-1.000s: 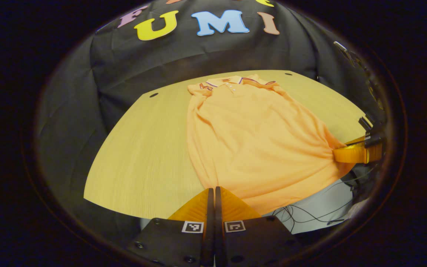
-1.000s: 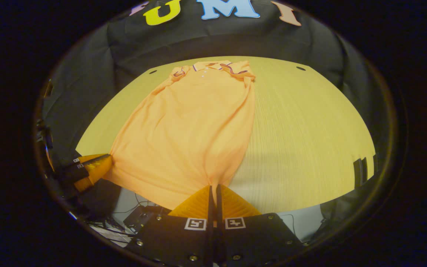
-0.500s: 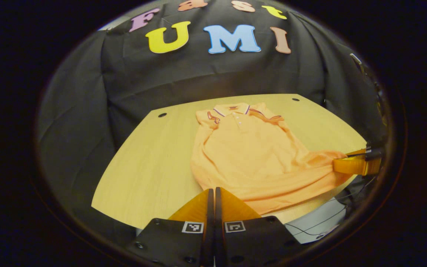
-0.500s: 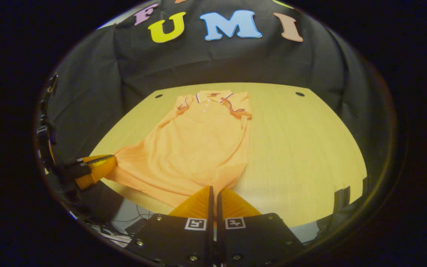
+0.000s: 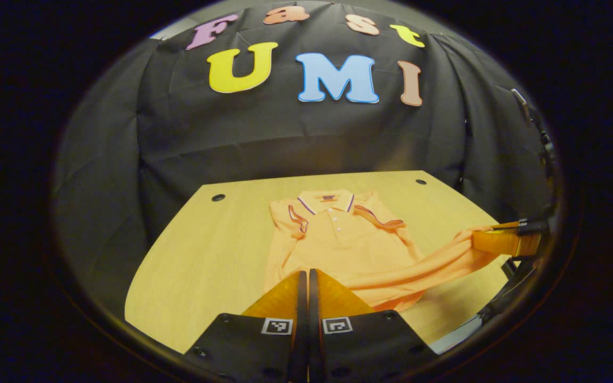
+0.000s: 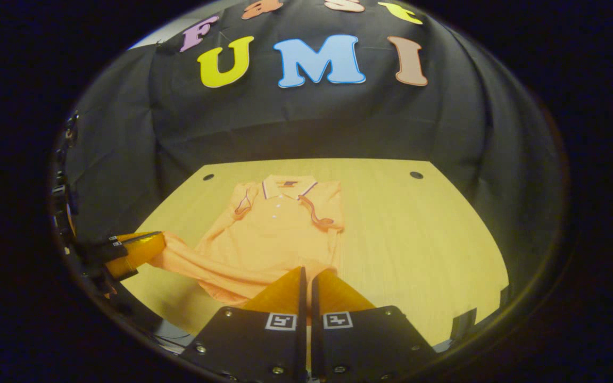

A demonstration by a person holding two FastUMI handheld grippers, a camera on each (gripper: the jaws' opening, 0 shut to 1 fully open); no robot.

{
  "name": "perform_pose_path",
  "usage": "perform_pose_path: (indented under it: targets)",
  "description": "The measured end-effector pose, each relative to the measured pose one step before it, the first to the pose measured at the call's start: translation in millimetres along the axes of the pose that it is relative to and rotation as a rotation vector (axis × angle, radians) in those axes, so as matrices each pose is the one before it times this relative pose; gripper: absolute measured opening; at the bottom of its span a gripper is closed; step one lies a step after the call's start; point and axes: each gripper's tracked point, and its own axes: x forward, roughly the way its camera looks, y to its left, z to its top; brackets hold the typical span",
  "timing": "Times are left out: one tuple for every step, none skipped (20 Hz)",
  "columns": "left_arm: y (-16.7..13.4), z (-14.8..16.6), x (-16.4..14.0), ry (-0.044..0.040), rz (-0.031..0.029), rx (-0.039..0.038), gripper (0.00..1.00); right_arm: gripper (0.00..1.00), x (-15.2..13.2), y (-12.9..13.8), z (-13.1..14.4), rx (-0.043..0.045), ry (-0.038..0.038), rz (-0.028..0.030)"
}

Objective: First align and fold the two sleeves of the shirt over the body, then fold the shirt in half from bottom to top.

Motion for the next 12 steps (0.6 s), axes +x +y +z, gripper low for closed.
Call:
perform_pose_path:
  targets:
    - [2.73,8.28,13.05,-0.00126,-0.00888,-0.00725,0.06,0.04,9.05,-0.51,11.66,0.00140,-0.00835,-0.00915]
    - [2.16,11.09,13.15,-0.00358,-0.01074,-0.00805,0.06,0.04,11.34,-0.78,13.61,-0.00283,-0.00729,-0.01135]
    - [2.61,10.71,13.17,-0.00382,-0.01055,-0.00770,0.06,0.04,8.61,-0.14,9.71,-0.00374,-0.00292,-0.00786]
    - [3.58,8.24,13.10,-0.00453,-0.00600,-0.00350,0.06,0.04,10.96,-0.19,10.53,-0.00258,-0.00441,-0.00750]
    - [3.59,8.62,13.85,-0.00133,-0.00719,-0.00190,0.06,0.04,9.83,-0.49,10.62,-0.00404,-0.00295,-0.00718]
    - [3.01,7.63,13.53,-0.00069,-0.00596,-0.00222,0.06,0.04,10.80,-0.27,8.67,-0.00496,-0.00172,-0.00909]
    - [3.17,7.67,12.07,-0.00002,-0.00603,0.00062,0.06,0.04,9.12,0.46,8.15,-0.00190,-0.00078,-0.00792]
    - [3.11,7.22,12.27,0.00055,-0.00528,0.00350,0.06,0.04,9.59,1.43,7.08,0.00117,0.00049,-0.00594]
    - [3.04,7.34,10.69,-0.00384,-0.00714,0.00112,0.06,0.04,7.65,0.48,7.90,0.00088,-0.00120,-0.00875]
    - [0.47,7.29,9.92,-0.00282,-0.01165,0.00182,0.06,0.04,8.04,0.59,7.70,-0.00225,-0.00477,-0.01230]
    - [1.97,5.63,11.47,-0.00110,-0.00797,0.00210,0.06,0.04,7.83,-0.31,6.56,-0.00489,-0.00182,-0.01544]
    - [1.45,4.36,13.08,0.00020,-0.01284,0.00170,0.06,0.04,8.15,-0.94,4.60,-0.00519,0.00205,-0.01478]
